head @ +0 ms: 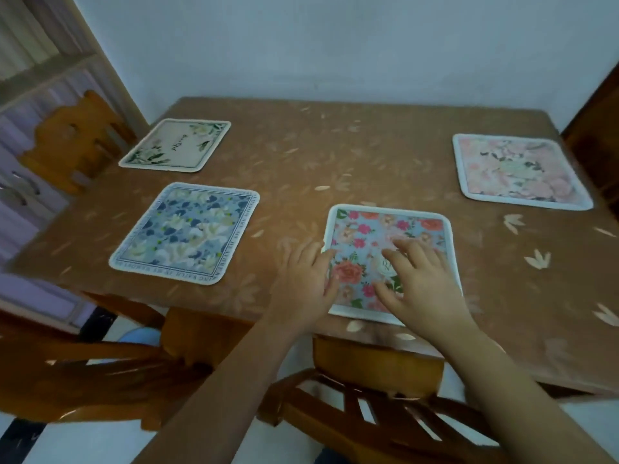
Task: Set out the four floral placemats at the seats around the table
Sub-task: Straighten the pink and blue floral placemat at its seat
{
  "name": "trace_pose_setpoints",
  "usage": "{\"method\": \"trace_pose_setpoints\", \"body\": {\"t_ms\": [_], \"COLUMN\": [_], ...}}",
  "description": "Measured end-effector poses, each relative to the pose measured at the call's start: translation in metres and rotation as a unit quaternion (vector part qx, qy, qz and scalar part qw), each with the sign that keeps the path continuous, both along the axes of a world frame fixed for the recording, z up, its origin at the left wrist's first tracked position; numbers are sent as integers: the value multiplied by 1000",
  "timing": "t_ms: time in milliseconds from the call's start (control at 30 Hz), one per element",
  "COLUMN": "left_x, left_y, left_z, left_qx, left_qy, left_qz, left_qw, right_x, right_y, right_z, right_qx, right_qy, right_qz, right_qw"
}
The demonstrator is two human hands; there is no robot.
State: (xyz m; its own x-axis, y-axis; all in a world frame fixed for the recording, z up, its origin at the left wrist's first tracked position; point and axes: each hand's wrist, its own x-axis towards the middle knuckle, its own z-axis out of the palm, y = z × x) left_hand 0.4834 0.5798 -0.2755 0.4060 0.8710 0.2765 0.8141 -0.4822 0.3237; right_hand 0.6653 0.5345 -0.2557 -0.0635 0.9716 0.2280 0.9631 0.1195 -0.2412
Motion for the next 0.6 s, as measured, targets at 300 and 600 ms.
{"method": "trace_pose_setpoints", "body": {"t_ms": [300,600], "left_x": [28,45], "left_y": [42,26], "left_z": [-73,-130], "left_qx": [-93,-157], "left_qy": [69,90], "left_qz": [-157,-213], "left_qw": [981,960], "right_x": [36,44], "right_y": [-6,-11], "right_z": [-57,-108], "right_qx": [-54,-76], "right_qy": [-15,8], "right_qz": [-25,-45], "right_qw": [998,996]}}
